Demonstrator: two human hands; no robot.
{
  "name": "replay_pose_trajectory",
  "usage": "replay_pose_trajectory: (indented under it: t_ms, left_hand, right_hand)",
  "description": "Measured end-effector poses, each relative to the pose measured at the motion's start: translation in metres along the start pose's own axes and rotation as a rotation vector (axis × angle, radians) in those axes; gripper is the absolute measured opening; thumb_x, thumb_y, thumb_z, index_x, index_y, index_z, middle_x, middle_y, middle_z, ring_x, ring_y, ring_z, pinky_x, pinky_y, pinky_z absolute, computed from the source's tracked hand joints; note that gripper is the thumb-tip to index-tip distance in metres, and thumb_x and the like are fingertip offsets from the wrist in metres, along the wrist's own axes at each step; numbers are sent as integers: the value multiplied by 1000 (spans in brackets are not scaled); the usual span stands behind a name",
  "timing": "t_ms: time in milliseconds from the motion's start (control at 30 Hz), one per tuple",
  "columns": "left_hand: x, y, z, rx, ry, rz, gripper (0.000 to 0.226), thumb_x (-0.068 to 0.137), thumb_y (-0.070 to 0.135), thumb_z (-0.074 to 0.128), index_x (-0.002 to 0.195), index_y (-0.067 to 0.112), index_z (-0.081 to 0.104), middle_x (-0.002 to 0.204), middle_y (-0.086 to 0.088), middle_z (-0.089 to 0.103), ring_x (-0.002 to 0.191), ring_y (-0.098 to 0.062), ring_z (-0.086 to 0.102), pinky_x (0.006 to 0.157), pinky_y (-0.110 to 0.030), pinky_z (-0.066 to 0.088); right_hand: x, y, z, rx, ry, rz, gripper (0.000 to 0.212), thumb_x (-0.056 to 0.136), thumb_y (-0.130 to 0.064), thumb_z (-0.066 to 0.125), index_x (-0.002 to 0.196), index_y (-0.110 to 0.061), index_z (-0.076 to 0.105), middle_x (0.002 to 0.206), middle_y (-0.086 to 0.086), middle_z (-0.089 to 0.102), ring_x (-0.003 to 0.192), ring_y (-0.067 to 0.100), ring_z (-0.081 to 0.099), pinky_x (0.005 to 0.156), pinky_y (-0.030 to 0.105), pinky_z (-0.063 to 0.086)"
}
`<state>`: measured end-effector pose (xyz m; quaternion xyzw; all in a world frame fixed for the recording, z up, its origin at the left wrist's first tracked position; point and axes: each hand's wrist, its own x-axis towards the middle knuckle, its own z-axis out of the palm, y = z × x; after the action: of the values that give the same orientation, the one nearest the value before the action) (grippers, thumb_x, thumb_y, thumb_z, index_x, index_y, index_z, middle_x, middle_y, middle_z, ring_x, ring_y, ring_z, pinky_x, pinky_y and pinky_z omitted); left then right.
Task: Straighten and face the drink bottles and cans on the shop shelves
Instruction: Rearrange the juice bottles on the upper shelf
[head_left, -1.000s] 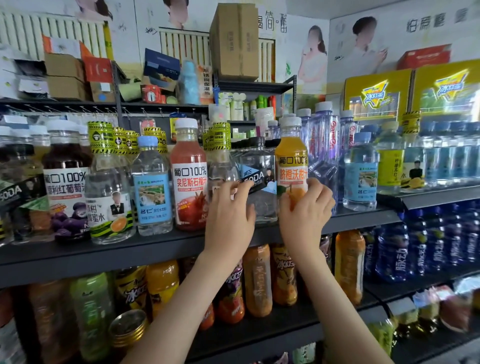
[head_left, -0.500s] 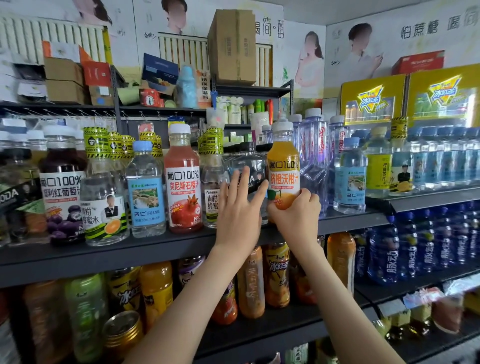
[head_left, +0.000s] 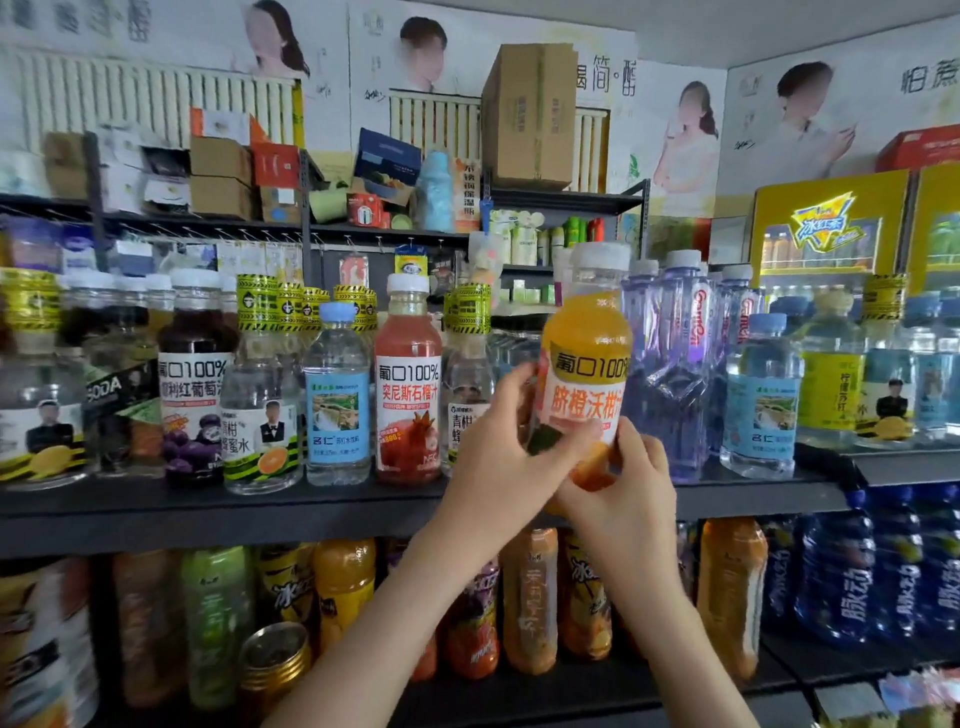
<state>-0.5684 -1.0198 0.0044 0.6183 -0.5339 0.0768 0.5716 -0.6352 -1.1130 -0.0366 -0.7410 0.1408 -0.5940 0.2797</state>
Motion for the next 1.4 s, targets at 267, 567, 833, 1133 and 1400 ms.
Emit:
replay_pose_trajectory:
  t_ms: [267,567,833,1133,1400]
  left_hand:
    - [-31,-19,-80,139,309,-113,42,72,39,77,108,26,59,90,19,66,80,13,60,68,-6,48]
    - [-97,-40,-272,140,519,-246,27,72,36,78,95,29,64,86,15,70,78,2,66,72,-22,53]
    - [-126,-78,-402,105,574,-355,21,72,31,78,89,30,65,90,11,70,85,-11,68,84,-40,55]
    - [-127,-101,-428,19,487,-401,31,71,33,78,98,28,65,97,7,71,90,-17,68,84,-43,55]
    - [-110,-105,-425,1,415,-374,28,74,29,78,98,28,66,96,8,72,88,-13,69,82,-40,57]
  right_hand:
    - [-34,-58,71,72,-175,-101,58,69,-23,77,119,-10,51,95,-14,41,94,20,50,78,31,44]
    - [-68,-149,181,353,-384,-78,35,83,-60,54,105,-32,55,99,-10,59,92,-1,55,73,11,41]
    - [-91,-192,287,104,-315,-97,37,89,-21,63,121,-9,51,104,1,48,94,17,50,75,18,35]
    - [-50,-231,331,-80,-168,-268,46,91,-7,56,134,2,43,125,19,50,117,33,43,96,30,30]
    - [6,-247,360,-442,-355,-325,48,100,-24,21,134,4,39,131,20,48,120,32,43,101,39,27]
